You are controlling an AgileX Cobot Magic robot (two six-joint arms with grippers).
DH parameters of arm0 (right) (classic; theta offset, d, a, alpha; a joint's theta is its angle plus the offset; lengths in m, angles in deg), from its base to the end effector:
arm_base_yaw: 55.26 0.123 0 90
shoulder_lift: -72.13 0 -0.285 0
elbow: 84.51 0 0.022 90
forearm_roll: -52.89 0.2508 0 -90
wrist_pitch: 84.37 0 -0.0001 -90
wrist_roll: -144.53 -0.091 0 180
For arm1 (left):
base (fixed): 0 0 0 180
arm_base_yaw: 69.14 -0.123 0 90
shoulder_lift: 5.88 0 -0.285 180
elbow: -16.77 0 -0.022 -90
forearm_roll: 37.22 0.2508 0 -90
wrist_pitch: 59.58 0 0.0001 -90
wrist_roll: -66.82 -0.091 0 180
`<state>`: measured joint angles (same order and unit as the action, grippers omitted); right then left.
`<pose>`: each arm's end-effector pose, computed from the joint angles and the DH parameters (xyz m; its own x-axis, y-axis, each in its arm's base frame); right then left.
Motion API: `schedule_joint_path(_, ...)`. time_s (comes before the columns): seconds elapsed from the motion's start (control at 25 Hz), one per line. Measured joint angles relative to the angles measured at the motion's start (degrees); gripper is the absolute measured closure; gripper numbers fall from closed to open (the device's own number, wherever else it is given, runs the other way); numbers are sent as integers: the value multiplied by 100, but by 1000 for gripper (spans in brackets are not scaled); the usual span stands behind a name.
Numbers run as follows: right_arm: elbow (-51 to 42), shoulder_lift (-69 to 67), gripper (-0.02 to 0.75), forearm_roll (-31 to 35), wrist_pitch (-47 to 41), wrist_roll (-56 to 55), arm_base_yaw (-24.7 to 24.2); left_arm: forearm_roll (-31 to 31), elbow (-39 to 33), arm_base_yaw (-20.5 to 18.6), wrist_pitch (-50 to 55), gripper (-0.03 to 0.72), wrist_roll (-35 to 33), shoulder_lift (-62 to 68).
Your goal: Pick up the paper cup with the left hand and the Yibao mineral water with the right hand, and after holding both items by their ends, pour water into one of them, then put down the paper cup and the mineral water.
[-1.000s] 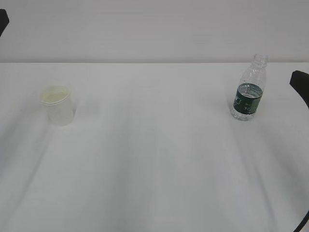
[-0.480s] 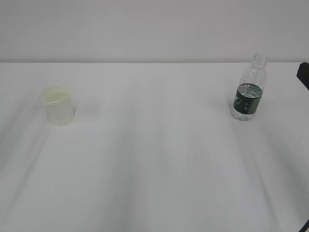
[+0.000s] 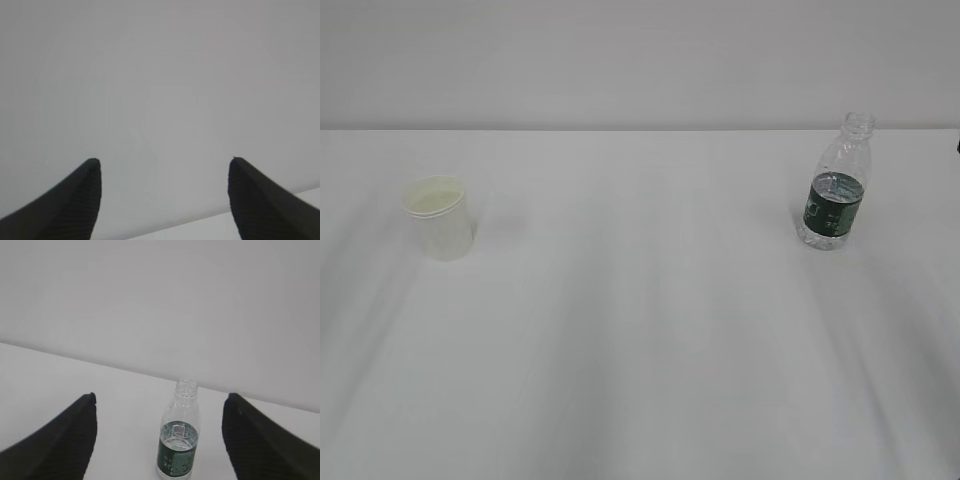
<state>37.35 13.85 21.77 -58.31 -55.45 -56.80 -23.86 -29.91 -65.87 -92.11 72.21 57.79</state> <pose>0.1735 0.0160 0.2677 -0.0343 -0.1430 -0.9891 -0.2077 0.9691 -0.1329 0.2039 -0.0230 0.3297 0.2159 0.0904 -0.9722 0.1567 0.9796 0.1259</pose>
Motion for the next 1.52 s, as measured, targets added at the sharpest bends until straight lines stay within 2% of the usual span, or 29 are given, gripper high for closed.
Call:
schedule_joint_path(1.0,159,1155,148,-77,-1441,0,0,83,0,0,1339,132,0,-1020)
schedule_joint_path(1.52,159,1648,148,-196,-1878,-231,0,178,-4,0,2078,137,0,-1446)
